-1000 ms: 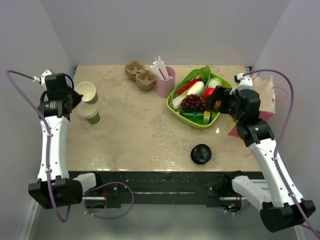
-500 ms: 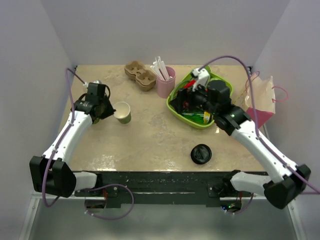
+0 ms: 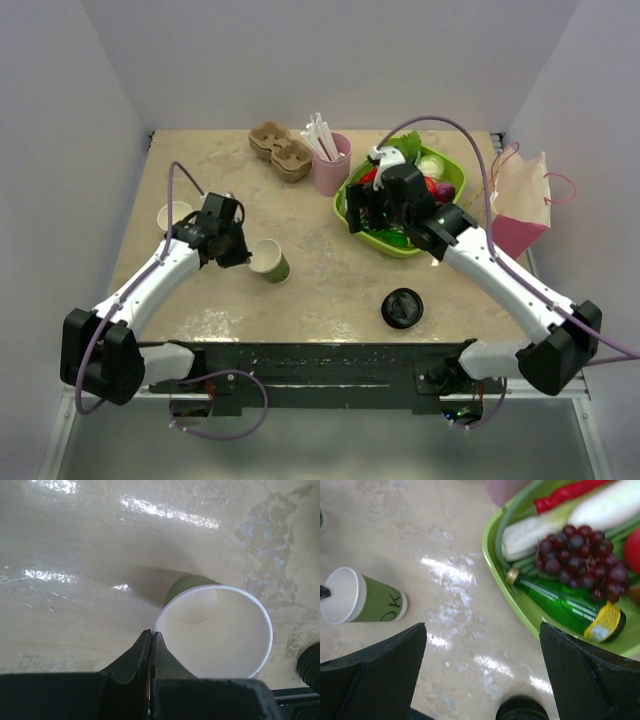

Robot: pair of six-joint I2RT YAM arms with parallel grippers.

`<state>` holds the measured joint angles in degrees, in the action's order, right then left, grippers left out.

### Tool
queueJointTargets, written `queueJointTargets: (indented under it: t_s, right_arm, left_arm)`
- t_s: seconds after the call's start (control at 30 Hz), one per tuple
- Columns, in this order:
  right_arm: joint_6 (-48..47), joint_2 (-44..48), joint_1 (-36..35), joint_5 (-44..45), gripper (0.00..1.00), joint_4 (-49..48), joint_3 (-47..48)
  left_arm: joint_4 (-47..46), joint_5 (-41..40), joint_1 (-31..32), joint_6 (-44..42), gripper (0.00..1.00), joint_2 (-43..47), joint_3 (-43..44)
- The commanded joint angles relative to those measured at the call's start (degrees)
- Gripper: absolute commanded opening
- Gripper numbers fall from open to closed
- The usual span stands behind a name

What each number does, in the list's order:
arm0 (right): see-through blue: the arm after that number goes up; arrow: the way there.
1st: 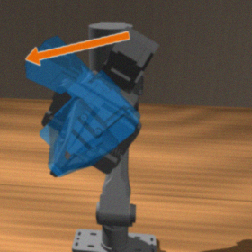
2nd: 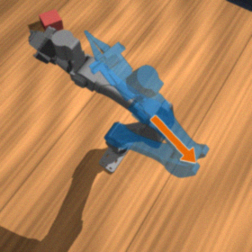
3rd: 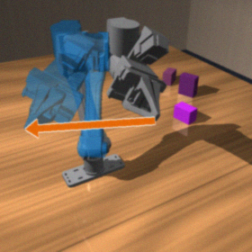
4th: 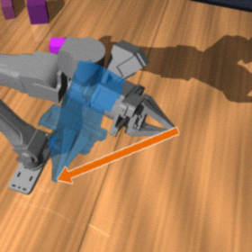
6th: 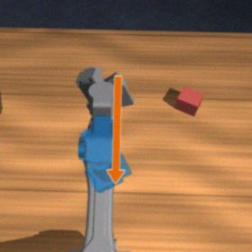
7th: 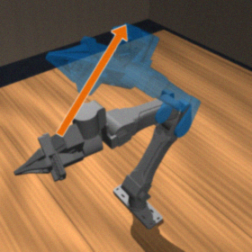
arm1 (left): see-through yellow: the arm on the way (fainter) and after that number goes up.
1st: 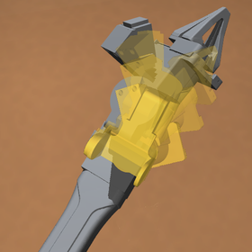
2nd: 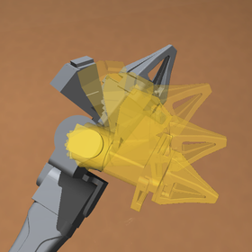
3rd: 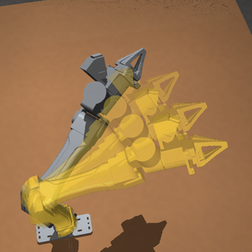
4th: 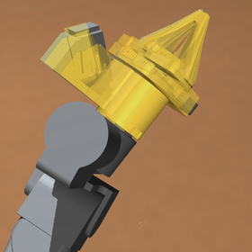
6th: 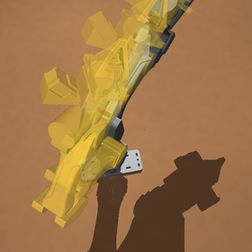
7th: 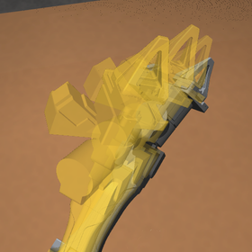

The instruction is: Pack the takeout coffee

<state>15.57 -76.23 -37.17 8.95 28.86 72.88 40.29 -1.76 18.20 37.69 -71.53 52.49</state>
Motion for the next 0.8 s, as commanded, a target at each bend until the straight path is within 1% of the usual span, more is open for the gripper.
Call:
queueJointTargets:
  t_s: [0.0,0.03,0.07,0.1,0.13,0.17,0.2,0.23,0.27,0.3,0.33,0.37,0.4,0.43,0.5,0.57,0.6,0.67,0.7,0.77]
  right_arm:
    - [6.9,8.4,-0.1,2.2,0.98,13.5,-4.7]
    - [8.7,9.2,-0.1,0.9,0.97,15.3,-5.2]
    - [9.6,9.8,0.0,-0.2,0.96,17.3,-6.4]
    - [10.0,10.3,-0.1,-3.2,0.94,20.2,-7.4]
    - [10.9,11.2,-0.1,-4.2,0.94,21.6,-8.3]
    - [11.3,11.6,-0.2,-4.6,0.93,22.7,-10.3]
    - [11.1,12.1,-0.1,-4.7,0.90,24.2,-11.3]
    - [10.7,13.3,-0.3,-4.5,0.88,24.7,-12.4]
    - [10.4,13.9,-0.3,-4.4,0.84,25.1,-14.2]
    - [10.1,14.5,-0.3,-4.8,0.78,25.2,-15.0]
    - [9.4,15.1,-0.5,-7.3,0.75,25.0,-16.0]
    - [9.0,16.0,-0.7,-8.8,0.72,24.8,-18.1]
    - [8.7,16.2,-1.0,-10.4,0.63,23.3,-19.3]
    - [9.1,16.1,-1.4,-12.0,0.59,22.6,-20.1]
    - [9.4,15.3,-1.9,-12.1,0.56,21.4,-22.3]
    - [9.9,14.6,-2.5,-10.5,0.56,21.2,-23.4]
    - [10.7,14.5,-2.6,-9.7,0.49,20.9,-23.7]
    - [11.1,14.1,-2.7,-9.3,0.45,19.6,-24.7]
    - [11.3,13.7,-2.7,-9.7,0.41,19.0,-25.0]
    - [11.2,13.6,-2.8,-10.9,0.38,18.0,-25.7]
  left_arm:
    - [0.8,0.4,3.3,1.8,0.08,-1.9,-0.4]
    - [0.8,0.4,3.9,1.9,0.17,-1.8,0.5]
    - [1.1,0.4,4.6,2.0,0.37,-1.1,1.1]
    - [1.0,0.4,4.8,2.1,0.43,-0.5,1.9]
    - [0.8,0.2,5.0,2.2,0.49,0.1,3.4]
    - [0.8,-0.2,5.3,2.3,0.65,1.3,4.3]
    - [0.8,-0.1,5.4,1.7,0.72,1.7,5.2]
    - [1.0,0.1,5.4,1.2,0.85,2.1,7.0]
    - [1.4,0.6,5.5,0.6,0.90,2.4,7.9]
    - [1.4,0.8,5.5,-0.5,0.94,2.7,8.8]
    - [1.1,1.0,5.5,-0.9,1.00,3.0,9.7]
    - [0.2,1.0,5.5,-1.4,1.00,3.4,10.1]
    - [-0.3,0.7,5.5,-1.9,1.00,3.5,10.2]
    - [-0.4,-0.9,5.5,-1.8,1.00,3.6,10.9]
    - [-0.3,-2.2,5.5,-1.8,1.00,3.4,11.6]
    - [-0.2,-3.3,5.5,-1.9,1.00,3.4,12.1]
    - [-0.2,-3.4,5.5,-2.2,1.00,3.5,12.2]
    - [0.0,-4.0,5.5,-2.0,1.00,3.5,12.1]
    - [0.0,-4.0,5.5,-2.0,1.00,3.4,12.1]
    - [0.0,-4.1,5.4,-1.8,1.00,3.5,11.8]
